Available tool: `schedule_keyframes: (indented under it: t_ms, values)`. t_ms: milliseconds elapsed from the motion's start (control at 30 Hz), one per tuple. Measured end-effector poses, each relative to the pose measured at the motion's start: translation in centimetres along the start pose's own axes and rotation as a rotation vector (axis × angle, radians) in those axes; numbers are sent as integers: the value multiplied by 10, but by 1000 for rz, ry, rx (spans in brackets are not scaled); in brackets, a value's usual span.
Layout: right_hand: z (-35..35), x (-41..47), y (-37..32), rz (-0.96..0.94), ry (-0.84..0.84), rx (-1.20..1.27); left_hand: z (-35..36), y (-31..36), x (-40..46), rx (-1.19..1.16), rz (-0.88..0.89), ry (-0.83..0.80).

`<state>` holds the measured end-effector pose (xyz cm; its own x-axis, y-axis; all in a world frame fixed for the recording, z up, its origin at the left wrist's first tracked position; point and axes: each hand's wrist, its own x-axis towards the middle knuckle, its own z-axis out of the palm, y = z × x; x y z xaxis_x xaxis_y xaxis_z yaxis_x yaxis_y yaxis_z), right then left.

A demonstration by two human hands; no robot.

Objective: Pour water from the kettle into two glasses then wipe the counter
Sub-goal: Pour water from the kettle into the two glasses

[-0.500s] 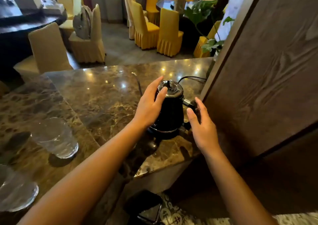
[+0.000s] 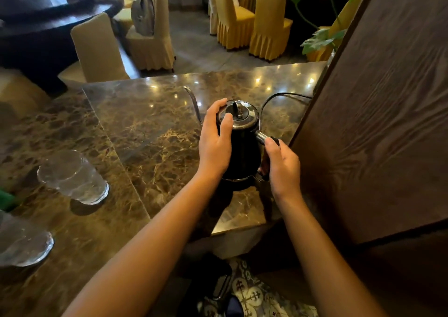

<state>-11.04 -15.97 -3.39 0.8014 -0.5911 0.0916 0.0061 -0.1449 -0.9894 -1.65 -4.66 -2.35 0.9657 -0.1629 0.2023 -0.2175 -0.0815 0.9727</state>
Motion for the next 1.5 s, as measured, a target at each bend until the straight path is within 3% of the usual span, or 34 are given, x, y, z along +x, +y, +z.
schedule_keyframes:
  t_ms: [167,433,767,1267,1500]
  values:
    - [4,13,0,60,12,74,5,7,-1,33,-36,90]
    - [5,2,-22,-51,95,35,11,33,-10,64,44,184]
    - [4,-12,-75,-145,-21,230,-20,97,-21,90,209,302]
    - [56,-91,-102,-141,-340,296,-117,105,-111,141,160,645]
    - [93,-137,-119,-91,-415,317,-173,108,-140,182,108,700]
